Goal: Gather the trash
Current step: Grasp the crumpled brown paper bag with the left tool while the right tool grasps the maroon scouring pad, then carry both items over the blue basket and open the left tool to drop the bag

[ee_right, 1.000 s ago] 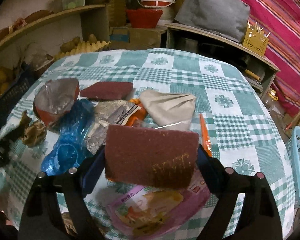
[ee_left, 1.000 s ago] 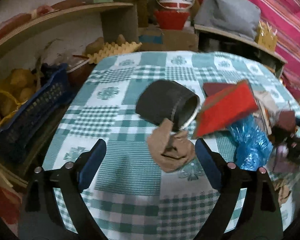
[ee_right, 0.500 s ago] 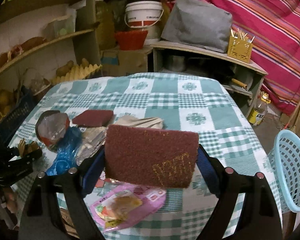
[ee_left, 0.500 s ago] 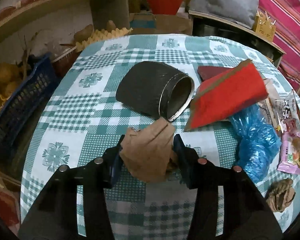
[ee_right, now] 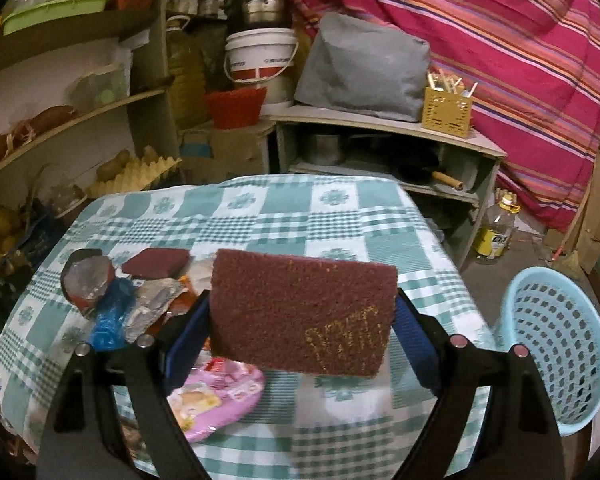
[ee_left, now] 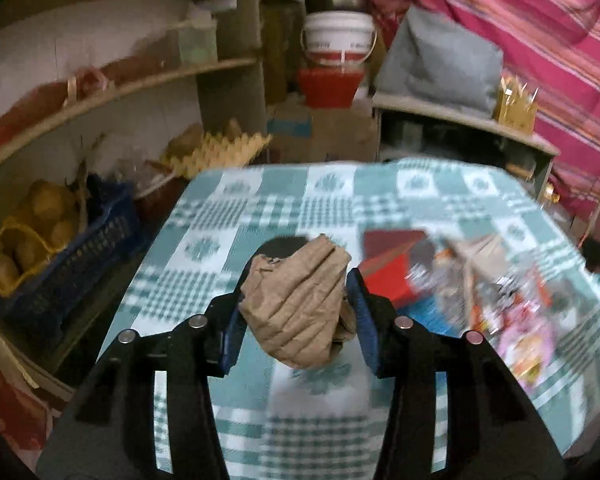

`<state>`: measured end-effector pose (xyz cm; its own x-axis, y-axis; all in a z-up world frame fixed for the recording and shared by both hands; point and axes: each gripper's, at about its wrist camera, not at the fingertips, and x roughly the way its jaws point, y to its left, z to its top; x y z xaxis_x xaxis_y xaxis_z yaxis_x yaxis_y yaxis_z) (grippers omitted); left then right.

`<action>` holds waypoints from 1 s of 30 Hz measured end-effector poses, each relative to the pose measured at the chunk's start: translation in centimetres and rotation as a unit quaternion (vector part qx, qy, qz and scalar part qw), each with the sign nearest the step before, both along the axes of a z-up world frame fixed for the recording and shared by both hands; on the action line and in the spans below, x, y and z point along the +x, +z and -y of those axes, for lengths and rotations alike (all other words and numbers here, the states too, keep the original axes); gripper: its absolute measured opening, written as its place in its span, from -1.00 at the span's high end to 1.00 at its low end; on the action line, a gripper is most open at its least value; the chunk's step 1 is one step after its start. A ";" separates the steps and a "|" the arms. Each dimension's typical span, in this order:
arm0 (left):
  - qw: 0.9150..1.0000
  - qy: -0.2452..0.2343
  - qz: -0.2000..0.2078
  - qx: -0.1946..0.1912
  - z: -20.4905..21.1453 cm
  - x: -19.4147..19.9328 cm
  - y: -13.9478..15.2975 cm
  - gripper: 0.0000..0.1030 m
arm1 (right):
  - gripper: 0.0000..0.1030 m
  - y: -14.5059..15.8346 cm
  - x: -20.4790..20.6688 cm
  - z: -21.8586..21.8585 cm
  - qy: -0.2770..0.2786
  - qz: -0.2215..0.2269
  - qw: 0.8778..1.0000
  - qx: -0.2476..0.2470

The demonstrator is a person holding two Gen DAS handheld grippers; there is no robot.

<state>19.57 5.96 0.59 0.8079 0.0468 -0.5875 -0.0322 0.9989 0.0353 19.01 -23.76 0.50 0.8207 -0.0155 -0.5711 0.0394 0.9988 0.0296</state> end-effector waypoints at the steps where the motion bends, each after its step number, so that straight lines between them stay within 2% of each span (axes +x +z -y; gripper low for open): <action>1: 1.000 -0.005 0.008 -0.003 0.8 0.0 0.7 0.10 | -0.66 0.1 -0.2 0.5 -0.003 0.002 1.000 0.000; 8: 0.998 -0.038 0.040 0.010 5.9 -0.1 2.6 0.10 | -0.66 1.6 -1.9 5.3 -0.038 0.023 0.999 -0.003; 18: 0.993 -0.098 0.065 -0.021 14.8 -0.2 5.2 0.10 | -0.66 3.9 -6.1 15.9 -0.121 0.054 0.991 -0.006; 24: 0.983 -0.170 0.060 -0.030 23.7 -0.4 4.8 0.10 | -0.66 3.2 -9.3 23.7 -0.183 0.047 0.982 -0.018; 30: 0.965 -0.255 0.049 -0.034 34.0 -1.4 2.8 0.10 | -0.66 1.8 -11.7 30.0 -0.220 0.043 0.974 -0.015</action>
<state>18.13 -28.03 3.38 0.7675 -0.4064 -0.4958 0.4637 0.8860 -0.0085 7.34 -53.77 2.29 0.7759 -0.3925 -0.4938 0.4633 0.8859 0.0239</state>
